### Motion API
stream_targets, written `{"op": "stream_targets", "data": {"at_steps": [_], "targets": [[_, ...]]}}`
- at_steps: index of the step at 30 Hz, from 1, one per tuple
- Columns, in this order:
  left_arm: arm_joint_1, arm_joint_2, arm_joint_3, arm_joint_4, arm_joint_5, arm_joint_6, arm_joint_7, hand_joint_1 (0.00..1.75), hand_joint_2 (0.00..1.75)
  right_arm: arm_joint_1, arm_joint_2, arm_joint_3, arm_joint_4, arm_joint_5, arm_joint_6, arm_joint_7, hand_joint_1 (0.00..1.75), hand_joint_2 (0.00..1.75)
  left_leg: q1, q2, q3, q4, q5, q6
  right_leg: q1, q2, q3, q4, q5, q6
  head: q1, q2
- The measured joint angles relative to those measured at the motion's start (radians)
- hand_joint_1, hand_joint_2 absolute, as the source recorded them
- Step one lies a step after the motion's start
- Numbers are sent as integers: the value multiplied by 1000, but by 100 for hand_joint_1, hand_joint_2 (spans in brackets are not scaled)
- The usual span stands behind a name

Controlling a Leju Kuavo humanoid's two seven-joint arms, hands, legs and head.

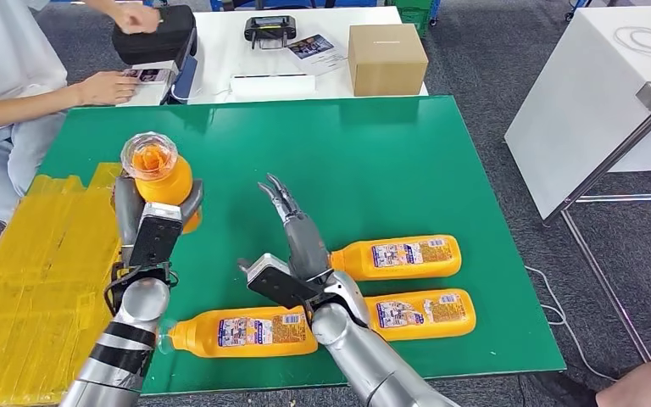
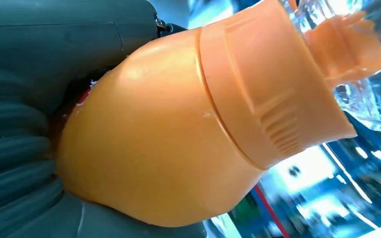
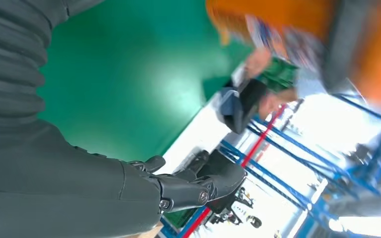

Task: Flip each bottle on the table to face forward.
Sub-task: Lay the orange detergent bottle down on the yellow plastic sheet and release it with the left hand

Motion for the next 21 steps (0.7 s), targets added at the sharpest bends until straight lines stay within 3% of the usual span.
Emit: {"op": "stream_targets", "data": {"at_steps": [6,10,15,21], "targets": [[4,49,92,35,-167,104,22,175,175,109,-35,0,-263,-116,57,-4,0,175,0,0,0,0,0,0,0,0,0,0,0,0,0,0],[17,59,164,44,-375,112,30,175,175,154,-56,0,-373,-170,62,-18,0,175,0,0,-1,0,0,0,0,0,0,0,0,0,0,0],[47,65,343,80,-722,112,36,175,175,218,-99,-3,-515,-275,101,-34,0,175,-1,2,-1,0,-1,0,0,2,-1,0,0,0,0,0],[65,114,462,167,-886,112,109,175,175,249,-135,-8,-607,-371,161,-40,0,175,1,3,-1,0,0,0,0,2,-2,0,0,0,0,0]]}}
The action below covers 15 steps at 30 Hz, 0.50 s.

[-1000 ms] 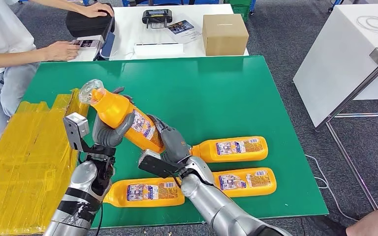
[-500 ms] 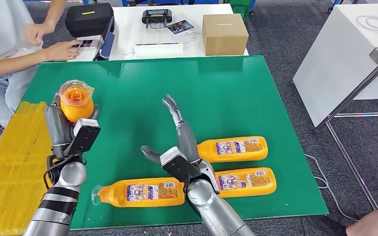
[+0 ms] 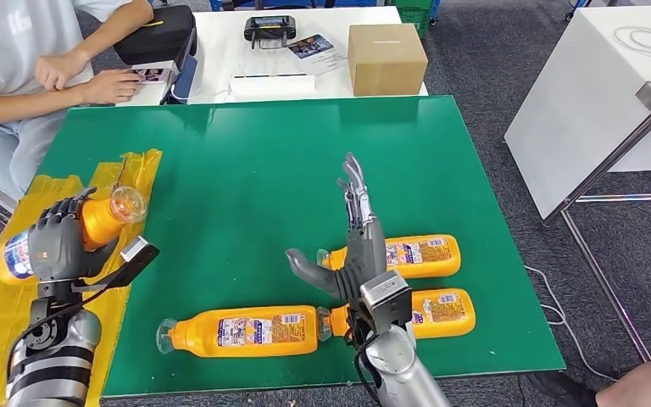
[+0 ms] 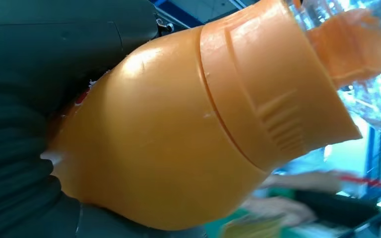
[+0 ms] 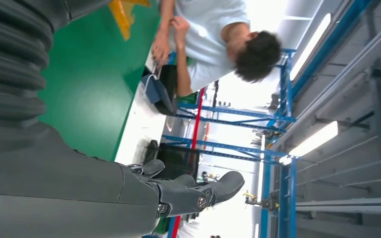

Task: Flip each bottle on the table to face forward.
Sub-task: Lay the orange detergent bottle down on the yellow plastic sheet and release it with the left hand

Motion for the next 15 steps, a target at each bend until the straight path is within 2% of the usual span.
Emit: {"op": "stream_targets", "data": {"at_steps": [8,12,15], "targets": [[0,38,26,77,-35,0,35,175,175,7,-22,0,-39,-14,10,-5,0,175,-1,0,0,0,0,0,0,0,0,0,0,0,0,0],[-13,62,15,134,-69,0,102,175,175,5,-26,4,-42,-18,21,-8,0,175,-1,0,0,0,0,0,0,0,0,0,0,0,0,0],[-33,81,0,188,-81,0,121,175,175,0,-28,11,-42,-20,29,-9,0,175,-1,-1,0,0,0,0,0,0,0,0,0,0,0,0]]}}
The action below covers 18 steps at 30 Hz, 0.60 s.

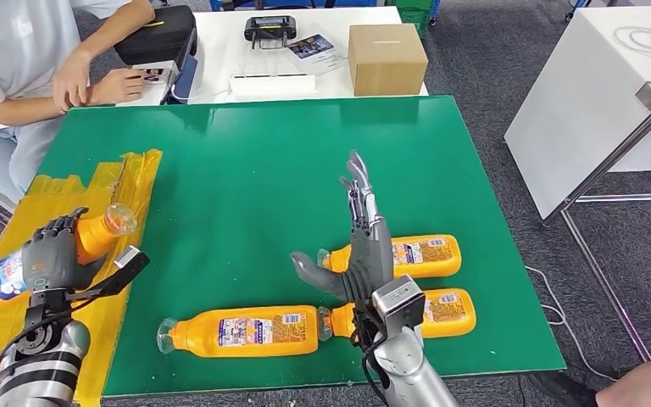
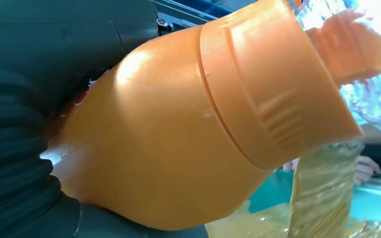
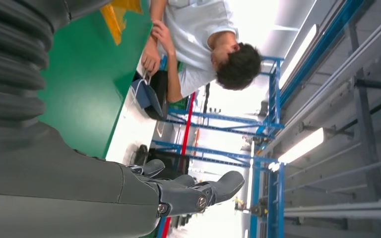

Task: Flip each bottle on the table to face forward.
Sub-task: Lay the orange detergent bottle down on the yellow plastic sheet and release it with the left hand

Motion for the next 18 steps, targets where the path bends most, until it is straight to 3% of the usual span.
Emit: {"op": "stream_targets", "data": {"at_steps": [8,12,13,16,17,18], "targets": [[-44,20,-63,102,-32,0,7,175,175,-24,-5,26,6,2,2,-6,0,175,0,0,0,0,0,0,0,0,0,0,0,0,0,0],[-68,29,-121,145,-34,0,57,174,175,-40,-5,37,15,15,-13,-9,0,175,0,-1,0,0,0,0,0,0,0,0,0,0,0,0],[-77,32,-145,158,-34,0,78,156,175,-45,-5,41,19,19,-14,-10,0,175,0,-1,0,0,0,0,0,-1,0,0,0,0,0,0],[-108,41,-219,206,-34,0,133,34,175,-59,-4,55,33,33,-20,-10,0,175,0,-1,0,0,0,0,0,-1,1,0,0,0,0,0],[-117,43,-241,221,-34,0,143,9,175,-63,-4,60,39,37,-23,-9,0,175,0,-1,0,0,0,0,0,-1,1,0,0,0,0,0],[-126,44,-261,235,-35,0,149,2,175,-67,-3,63,44,41,-25,-9,0,175,0,-1,0,0,0,0,0,-1,1,0,0,0,0,0]]}}
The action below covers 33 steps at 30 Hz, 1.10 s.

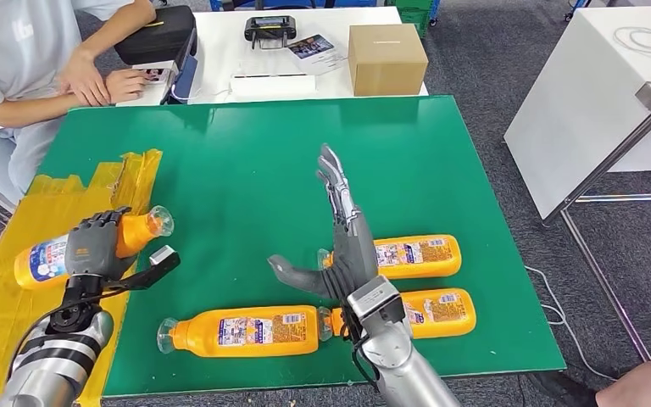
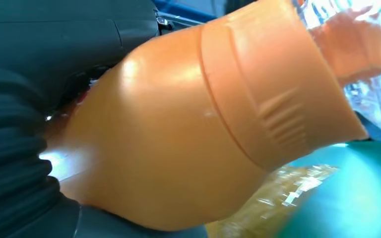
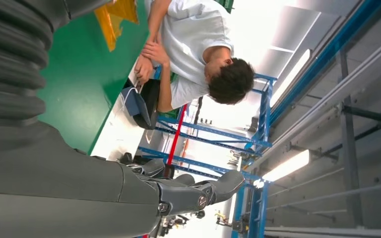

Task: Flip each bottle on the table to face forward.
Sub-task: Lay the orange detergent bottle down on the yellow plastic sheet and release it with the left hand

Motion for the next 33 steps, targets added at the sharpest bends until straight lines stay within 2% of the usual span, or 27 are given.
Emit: {"op": "stream_targets", "data": {"at_steps": [12,25,27,29,31,33], "targets": [[-35,43,-109,94,0,2,64,0,175,-12,1,16,47,20,-15,4,0,175,0,1,0,0,0,0,0,0,0,0,0,0,0,0],[-62,72,-142,166,10,3,83,0,175,-20,0,17,69,32,-19,11,0,175,0,0,0,0,0,0,0,0,0,0,0,0,0,0],[-64,74,-131,173,48,4,45,0,175,-22,0,17,73,35,-21,14,0,175,0,0,0,0,0,0,0,0,0,0,0,0,0,0],[-63,73,-103,174,127,4,-40,0,175,-22,0,17,76,45,-24,19,0,175,0,1,0,0,0,0,0,0,0,0,0,0,0,0],[-60,62,-52,169,257,4,-189,0,175,-22,-3,17,79,64,-29,26,0,175,0,0,0,0,0,0,0,0,0,0,0,0,0,0],[-56,41,16,165,428,-5,-378,0,175,-20,-7,17,81,93,-32,35,0,175,0,0,0,0,0,0,0,0,0,0,0,0,0,0]]}}
